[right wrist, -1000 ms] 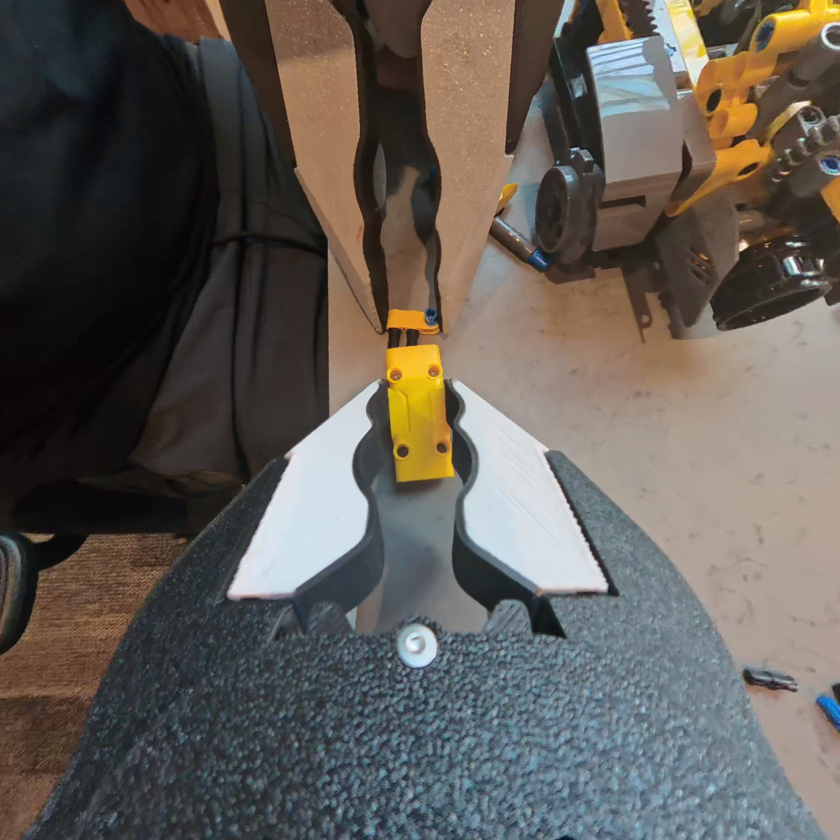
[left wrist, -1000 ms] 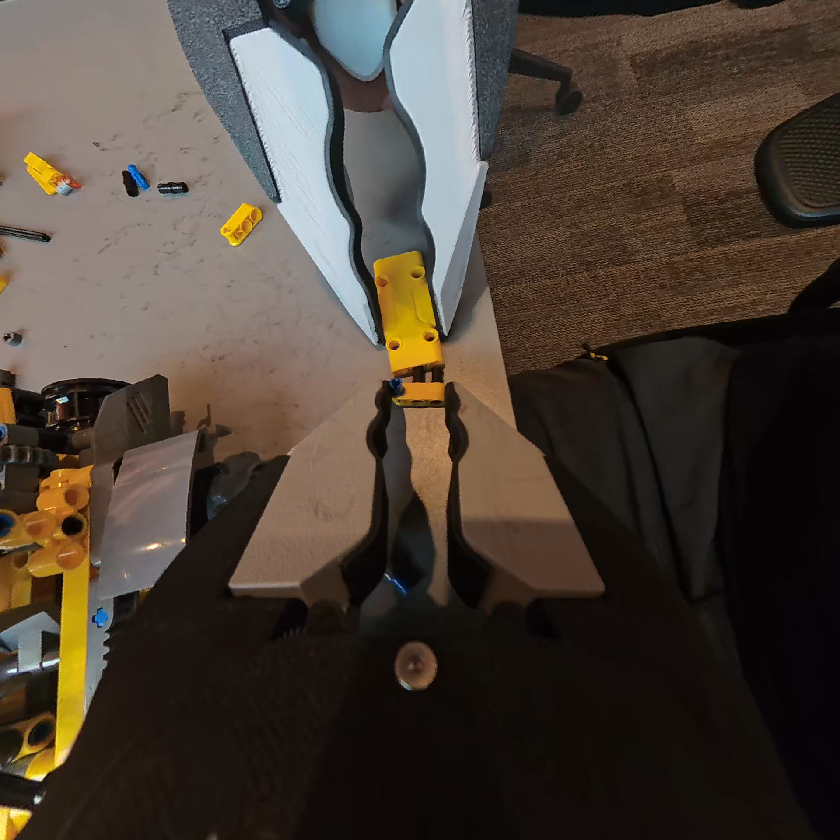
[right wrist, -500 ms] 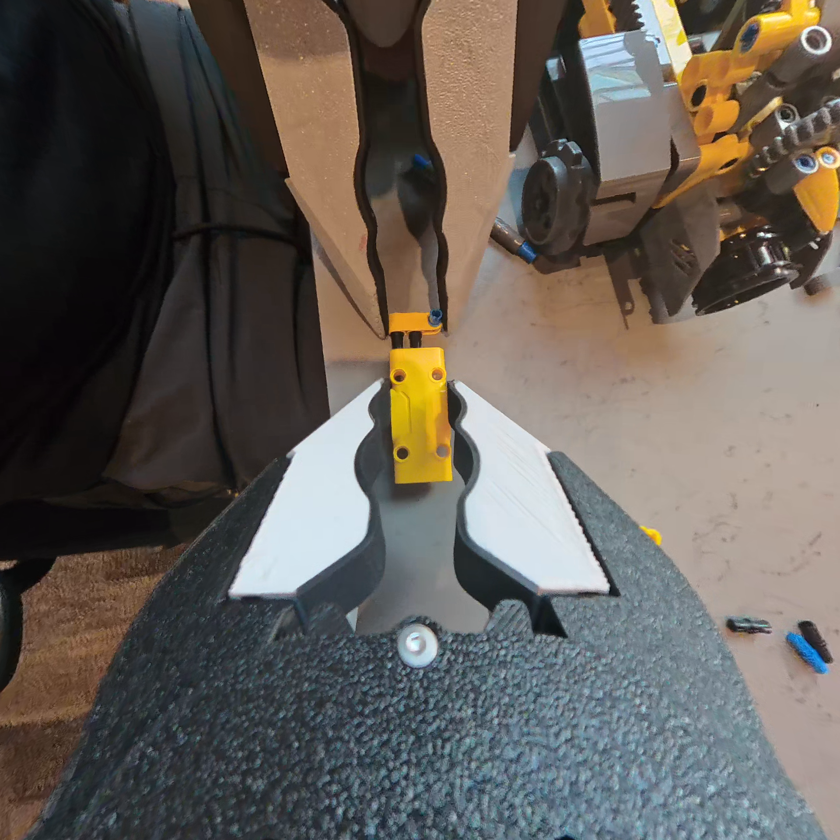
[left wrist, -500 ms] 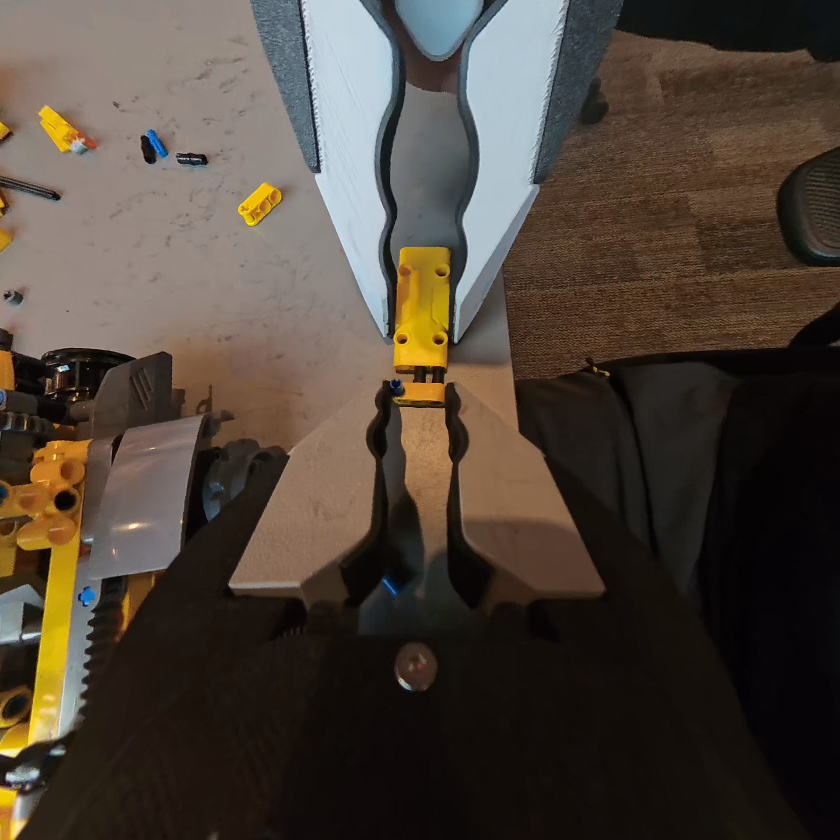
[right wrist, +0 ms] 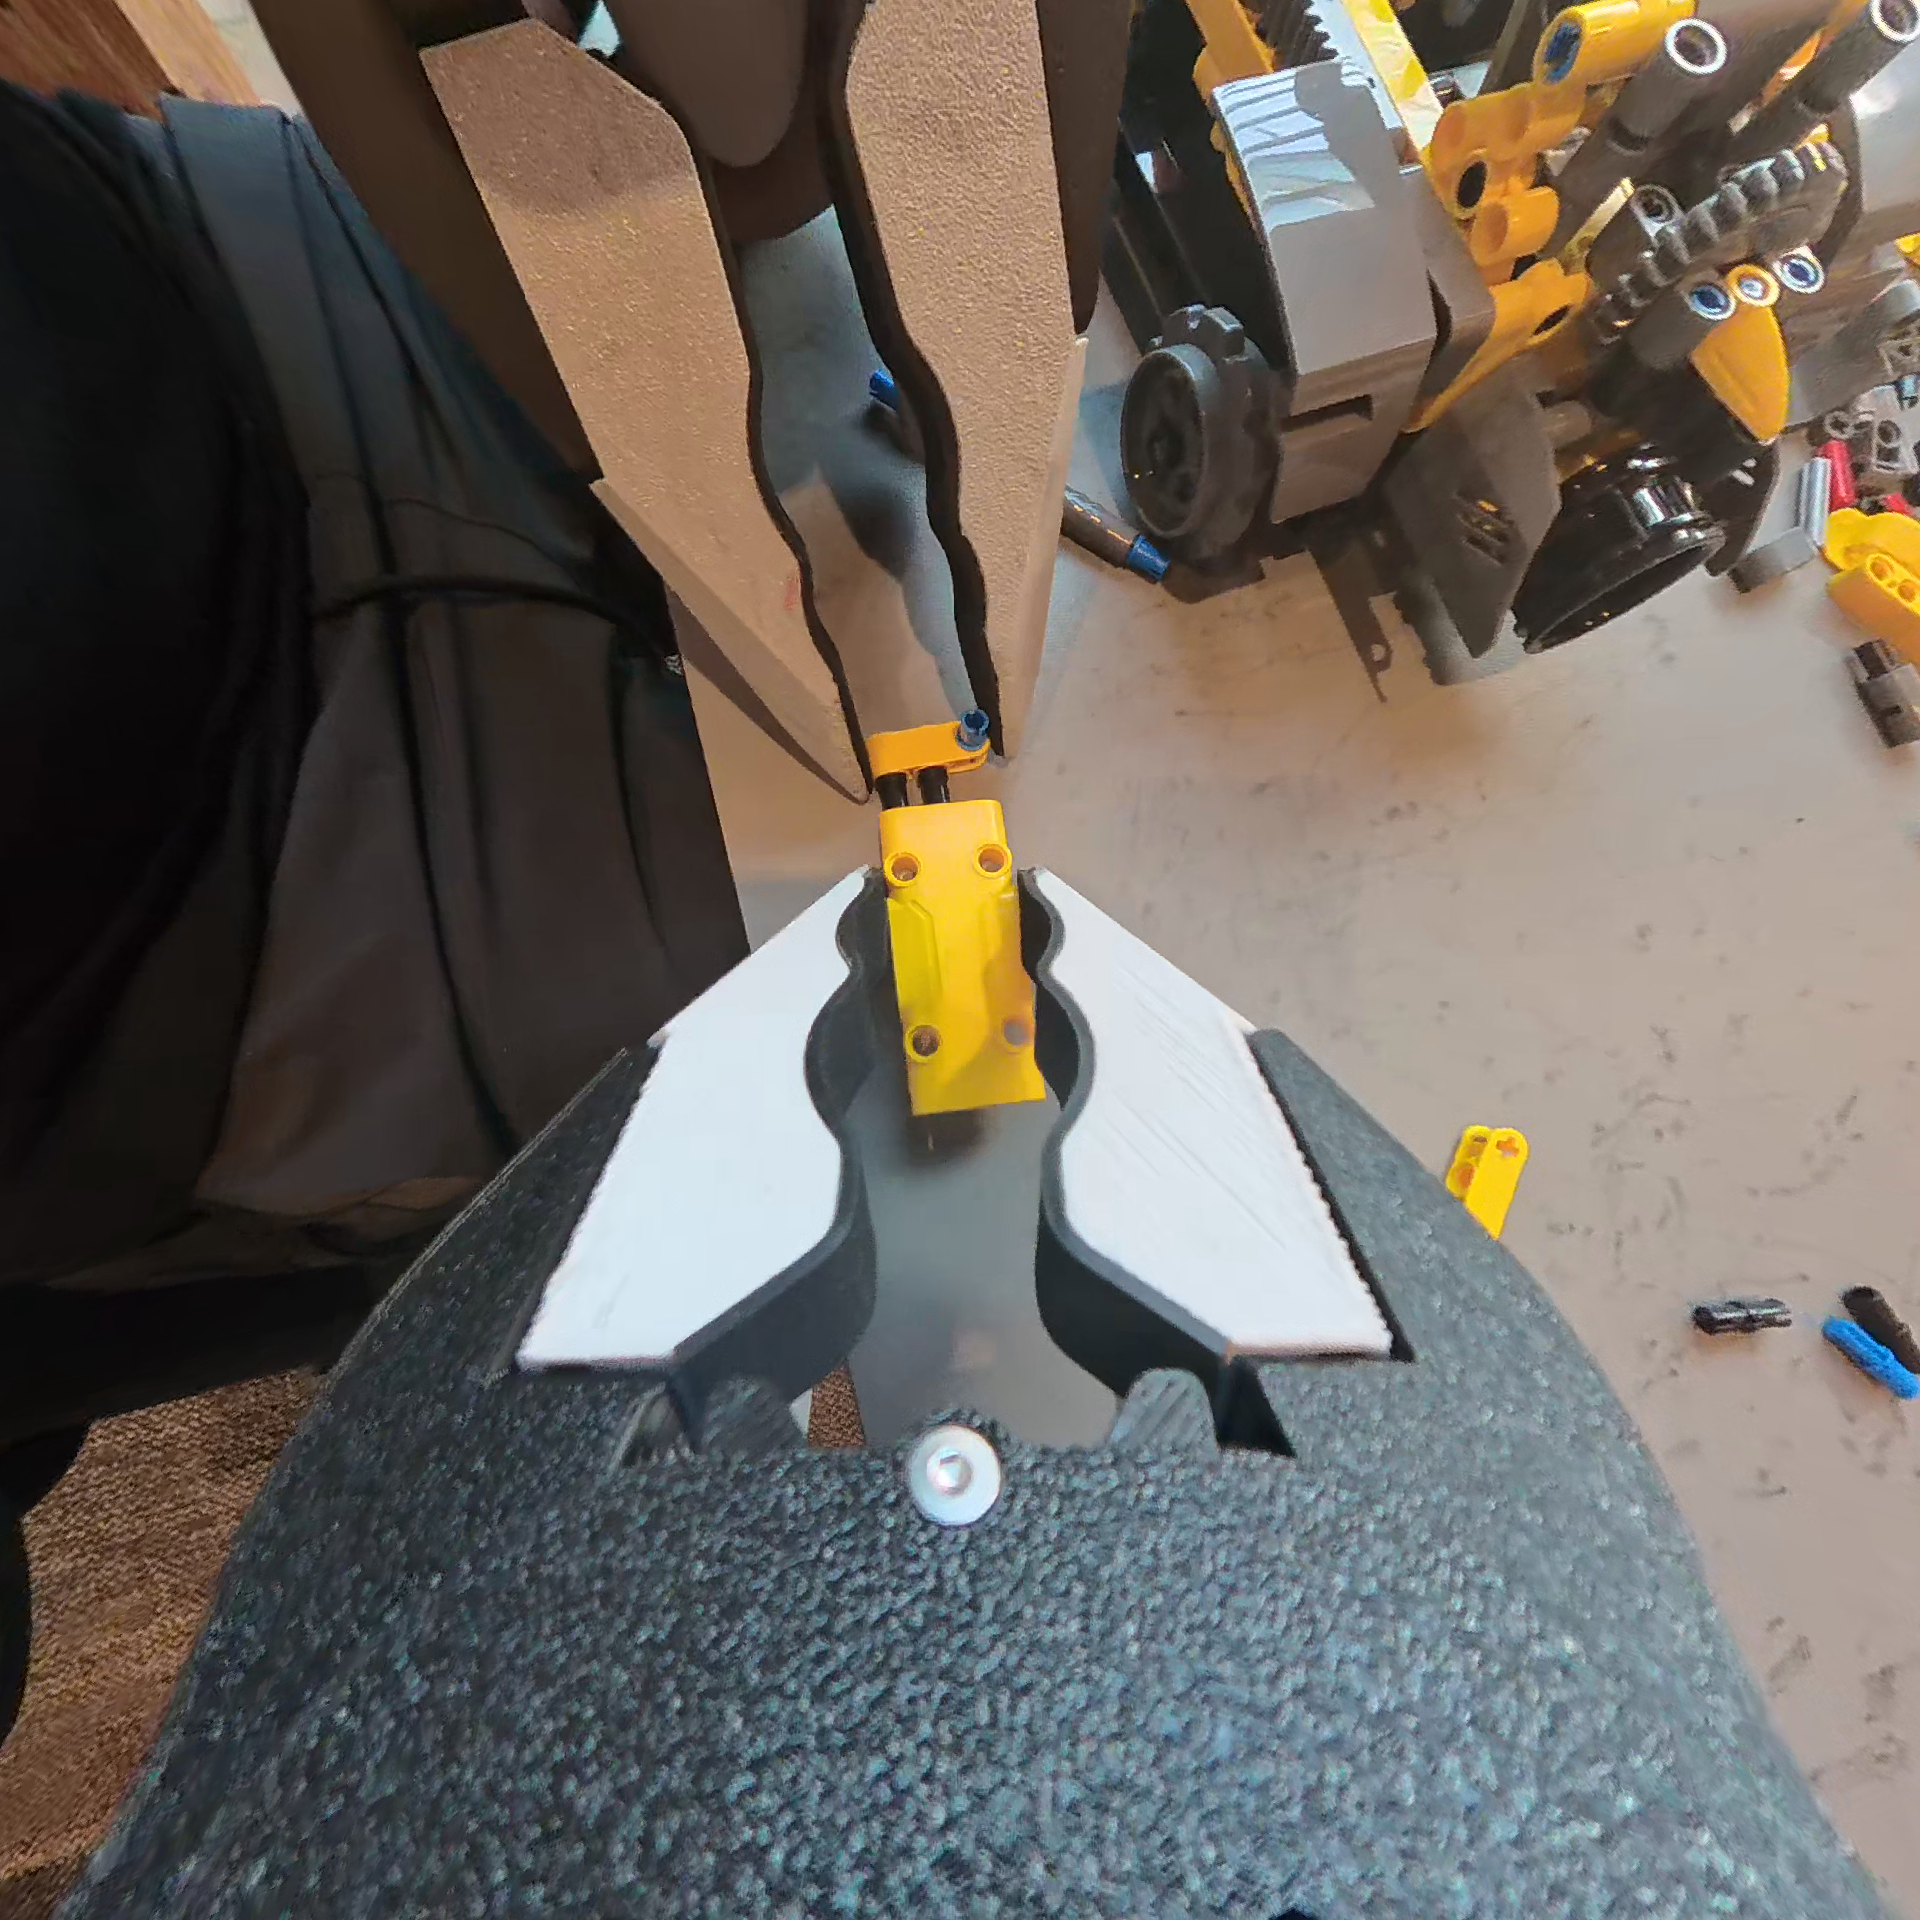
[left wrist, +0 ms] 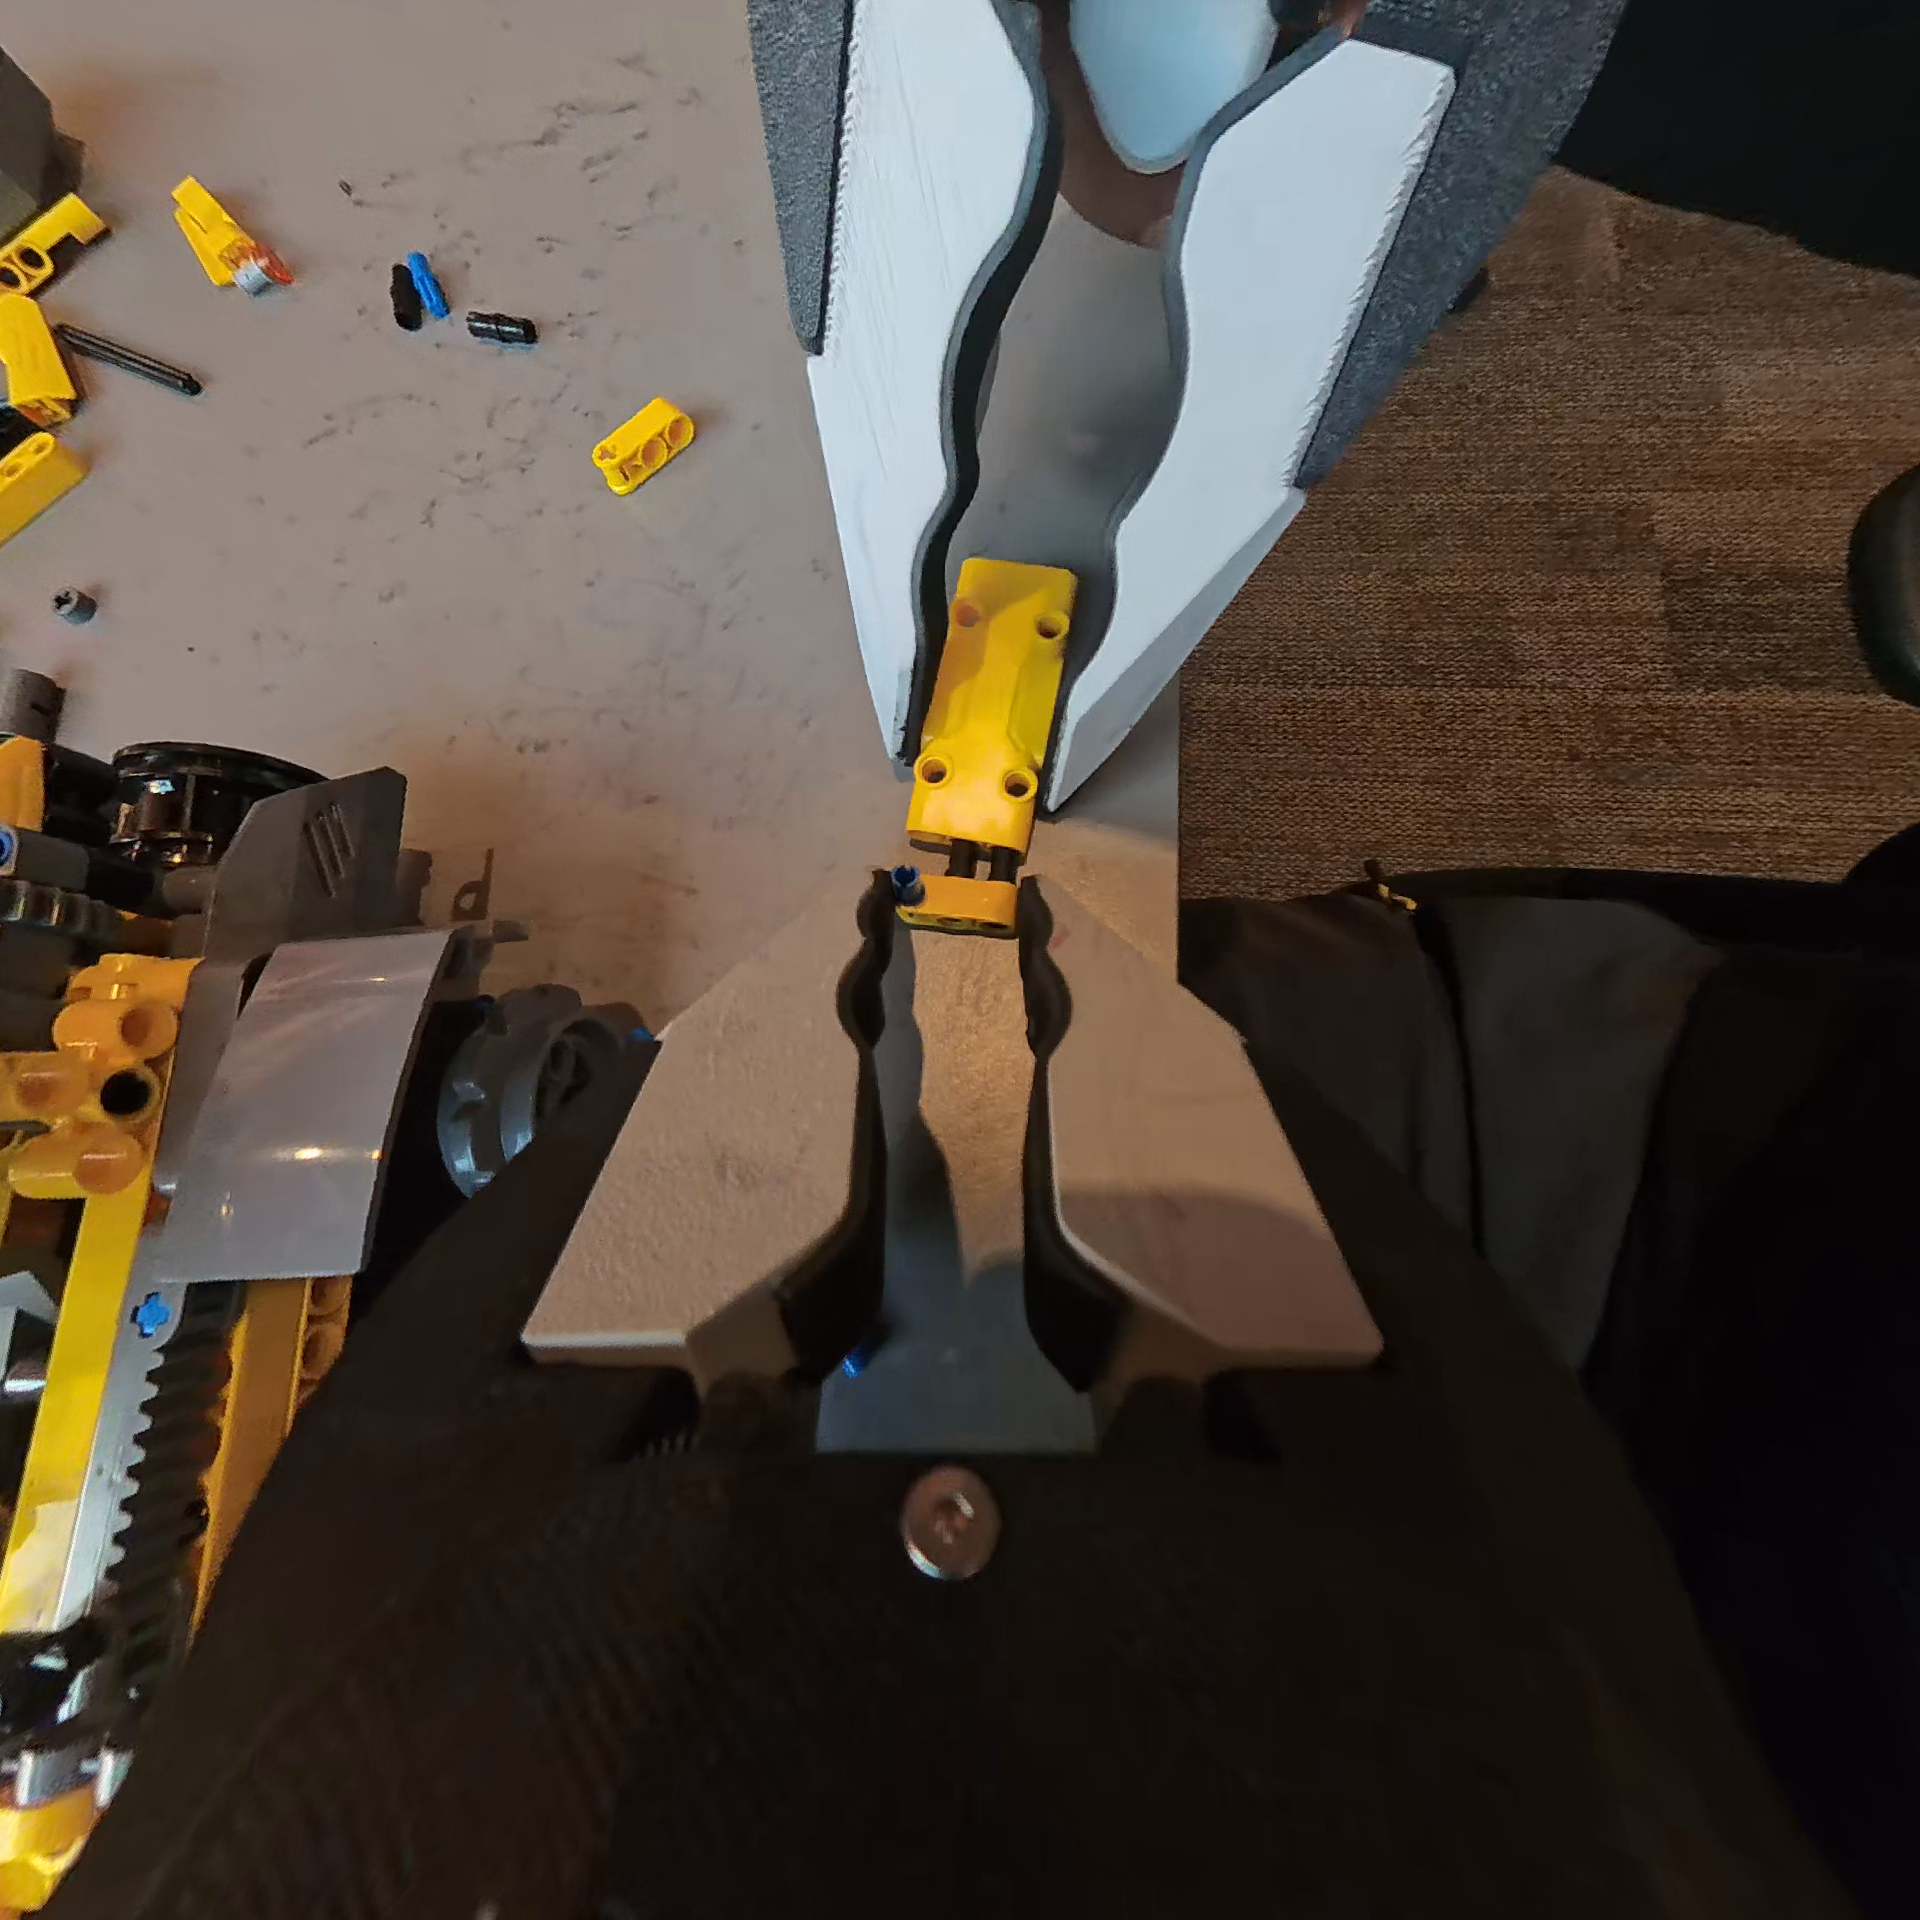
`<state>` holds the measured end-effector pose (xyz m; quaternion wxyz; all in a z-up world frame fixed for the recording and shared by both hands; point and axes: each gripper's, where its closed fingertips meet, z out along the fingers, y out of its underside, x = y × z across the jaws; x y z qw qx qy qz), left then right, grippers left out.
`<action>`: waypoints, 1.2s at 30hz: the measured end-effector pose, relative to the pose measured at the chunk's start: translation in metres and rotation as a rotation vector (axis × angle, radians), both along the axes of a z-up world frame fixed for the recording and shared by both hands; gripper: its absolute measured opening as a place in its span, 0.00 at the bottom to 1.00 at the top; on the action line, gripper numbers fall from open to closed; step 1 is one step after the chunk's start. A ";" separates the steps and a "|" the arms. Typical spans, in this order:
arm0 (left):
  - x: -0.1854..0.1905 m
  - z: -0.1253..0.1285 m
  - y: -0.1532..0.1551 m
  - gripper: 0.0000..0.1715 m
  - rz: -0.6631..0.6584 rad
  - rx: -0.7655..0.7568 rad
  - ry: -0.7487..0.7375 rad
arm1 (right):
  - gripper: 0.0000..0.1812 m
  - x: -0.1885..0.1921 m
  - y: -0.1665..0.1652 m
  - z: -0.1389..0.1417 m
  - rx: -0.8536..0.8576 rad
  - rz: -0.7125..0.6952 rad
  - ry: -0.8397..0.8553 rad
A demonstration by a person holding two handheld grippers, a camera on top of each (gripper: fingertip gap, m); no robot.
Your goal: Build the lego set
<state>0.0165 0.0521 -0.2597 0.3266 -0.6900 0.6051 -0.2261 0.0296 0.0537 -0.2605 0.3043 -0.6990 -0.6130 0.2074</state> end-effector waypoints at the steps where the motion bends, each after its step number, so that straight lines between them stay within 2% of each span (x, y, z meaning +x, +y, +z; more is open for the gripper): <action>1: 0.000 0.000 0.000 0.12 0.001 -0.003 -0.001 | 0.14 0.000 0.000 0.000 -0.006 -0.007 0.003; 10: 0.000 0.000 0.000 0.13 0.013 0.007 0.000 | 0.16 -0.001 0.003 0.008 0.029 -0.039 0.045; 14: -0.001 0.000 0.002 0.16 0.026 0.000 -0.003 | 0.24 0.007 0.011 0.033 0.051 -0.109 0.135; 17: -0.004 0.001 0.002 0.18 0.027 -0.001 -0.004 | 0.24 0.016 0.017 0.067 0.089 -0.181 0.308; 20: -0.007 0.001 0.001 0.20 0.028 -0.002 -0.005 | 0.27 0.031 0.016 0.078 0.038 -0.251 0.369; 22: -0.008 0.001 0.000 0.20 0.024 -0.005 -0.006 | 0.29 0.035 0.009 0.071 0.011 -0.256 0.337; 26: -0.009 0.001 0.000 0.20 0.005 -0.009 -0.006 | 0.27 0.039 0.006 0.041 0.001 -0.274 0.207; 36: -0.006 0.000 0.000 0.23 -0.036 -0.040 -0.006 | 0.27 0.028 0.007 0.013 -0.068 -0.217 0.157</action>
